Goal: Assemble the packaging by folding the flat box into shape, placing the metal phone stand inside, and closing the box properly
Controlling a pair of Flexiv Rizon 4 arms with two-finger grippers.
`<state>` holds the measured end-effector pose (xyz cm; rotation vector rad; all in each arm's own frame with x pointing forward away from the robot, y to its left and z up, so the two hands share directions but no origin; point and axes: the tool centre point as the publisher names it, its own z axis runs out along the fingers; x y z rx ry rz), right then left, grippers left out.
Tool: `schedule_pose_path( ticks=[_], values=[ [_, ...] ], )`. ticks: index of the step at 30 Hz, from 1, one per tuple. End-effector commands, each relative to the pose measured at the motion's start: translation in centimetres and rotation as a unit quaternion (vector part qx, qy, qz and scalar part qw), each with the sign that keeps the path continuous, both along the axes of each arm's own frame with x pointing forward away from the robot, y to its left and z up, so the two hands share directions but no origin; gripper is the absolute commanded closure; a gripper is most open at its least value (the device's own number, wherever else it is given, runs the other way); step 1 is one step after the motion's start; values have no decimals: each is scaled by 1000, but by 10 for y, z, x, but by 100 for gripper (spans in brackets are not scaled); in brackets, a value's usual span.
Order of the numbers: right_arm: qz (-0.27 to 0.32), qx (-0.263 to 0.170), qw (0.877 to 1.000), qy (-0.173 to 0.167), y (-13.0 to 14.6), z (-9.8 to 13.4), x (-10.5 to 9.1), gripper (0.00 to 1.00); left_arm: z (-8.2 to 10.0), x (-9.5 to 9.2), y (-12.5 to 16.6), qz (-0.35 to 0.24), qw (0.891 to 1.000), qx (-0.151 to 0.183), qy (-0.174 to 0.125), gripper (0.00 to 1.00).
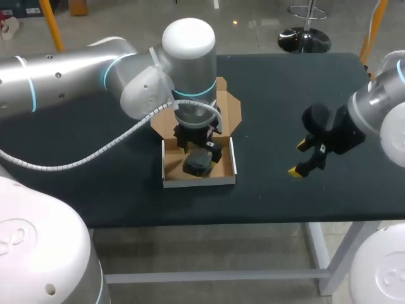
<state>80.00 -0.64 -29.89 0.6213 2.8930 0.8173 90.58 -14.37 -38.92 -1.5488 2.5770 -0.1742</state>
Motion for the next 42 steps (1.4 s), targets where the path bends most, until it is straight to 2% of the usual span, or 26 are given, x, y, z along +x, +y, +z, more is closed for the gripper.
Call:
schedule_pose_path(
  ticks=[1, 10, 14, 35, 36, 42],
  values=[
    [2, 3, 1000, 2, -2, 2, -1, 0, 7, -2, -2, 30, 999, 8, 4, 0],
    [2, 3, 1000, 2, -2, 2, -1, 0, 17, -11, -4, 80, 997, 1, 9, 0],
    [2, 3, 1000, 2, -2, 2, -1, 0, 19, -15, -5, 89, 996, -1, 31, 0],
    [2, 3, 1000, 2, -2, 2, -1, 0, 20, -16, -4, 87, 996, -1, 31, 0],
    [2, 3, 1000, 2, -2, 2, -1, 0, 20, -18, -3, 107, 994, -2, 29, 0],
    [2, 3, 1000, 2, -2, 2, -1, 0, 20, -25, -2, 138, 990, -8, 25, 0]
  ],
)
